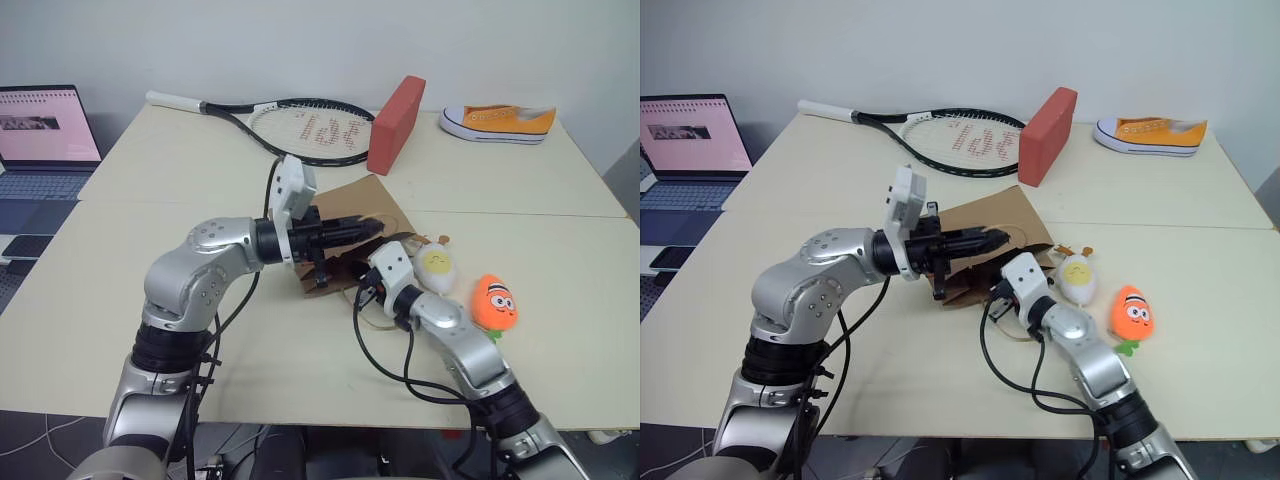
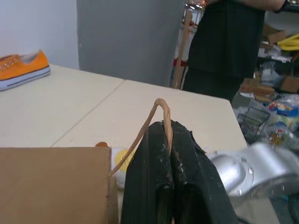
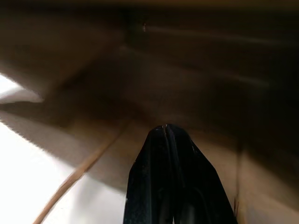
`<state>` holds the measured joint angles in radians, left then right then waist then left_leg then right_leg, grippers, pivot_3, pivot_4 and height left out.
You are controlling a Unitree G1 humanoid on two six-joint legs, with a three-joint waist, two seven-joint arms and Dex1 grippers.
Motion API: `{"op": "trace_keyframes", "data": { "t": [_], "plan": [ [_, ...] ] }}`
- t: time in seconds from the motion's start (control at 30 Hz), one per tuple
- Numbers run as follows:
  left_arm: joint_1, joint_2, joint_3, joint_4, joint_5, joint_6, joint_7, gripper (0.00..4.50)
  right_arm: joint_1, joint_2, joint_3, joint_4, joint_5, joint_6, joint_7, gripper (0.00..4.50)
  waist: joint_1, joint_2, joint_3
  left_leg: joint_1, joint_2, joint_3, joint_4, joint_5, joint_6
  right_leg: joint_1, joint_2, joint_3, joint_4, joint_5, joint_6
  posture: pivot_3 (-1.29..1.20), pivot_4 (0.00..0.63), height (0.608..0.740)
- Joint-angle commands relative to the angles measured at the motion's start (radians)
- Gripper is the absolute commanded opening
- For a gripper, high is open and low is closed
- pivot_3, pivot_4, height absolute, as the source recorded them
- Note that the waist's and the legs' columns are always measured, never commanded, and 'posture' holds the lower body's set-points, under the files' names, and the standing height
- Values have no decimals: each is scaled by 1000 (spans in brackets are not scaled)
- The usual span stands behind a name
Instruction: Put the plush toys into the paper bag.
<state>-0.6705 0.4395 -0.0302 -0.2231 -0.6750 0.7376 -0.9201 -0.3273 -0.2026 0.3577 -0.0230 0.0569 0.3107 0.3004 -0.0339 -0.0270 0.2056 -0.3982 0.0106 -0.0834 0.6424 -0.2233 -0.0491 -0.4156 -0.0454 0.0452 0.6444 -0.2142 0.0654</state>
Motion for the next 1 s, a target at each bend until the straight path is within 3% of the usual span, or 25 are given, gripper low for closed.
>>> {"op": "trace_keyframes", "data": {
  "t": [0.03,0.5,0.7,1.0],
  "plan": [
    [-42,8,51,-9,-55,31,20,0,-10,32,0,50,-46,-60,-19,24,0,0,0,0,0,0,0,0,0,0,0,0,0,0,0,0,150,740],
    [-287,89,66,105,84,-172,-10,0,15,92,-15,67,-76,35,7,24,-7,0,0,1,2,-1,-1,0,0,1,3,1,1,0,-1,0,150,740],
    [-296,100,44,115,161,-255,-19,0,14,97,-18,59,-81,52,20,24,-11,0,0,1,2,-1,-1,0,0,1,3,1,1,0,-1,0,150,740],
    [-212,117,0,96,186,-242,-58,0,-8,105,-44,26,-50,85,52,24,-20,0,0,2,2,-1,-2,0,0,0,3,1,1,0,-1,0,150,740]
  ]
}}
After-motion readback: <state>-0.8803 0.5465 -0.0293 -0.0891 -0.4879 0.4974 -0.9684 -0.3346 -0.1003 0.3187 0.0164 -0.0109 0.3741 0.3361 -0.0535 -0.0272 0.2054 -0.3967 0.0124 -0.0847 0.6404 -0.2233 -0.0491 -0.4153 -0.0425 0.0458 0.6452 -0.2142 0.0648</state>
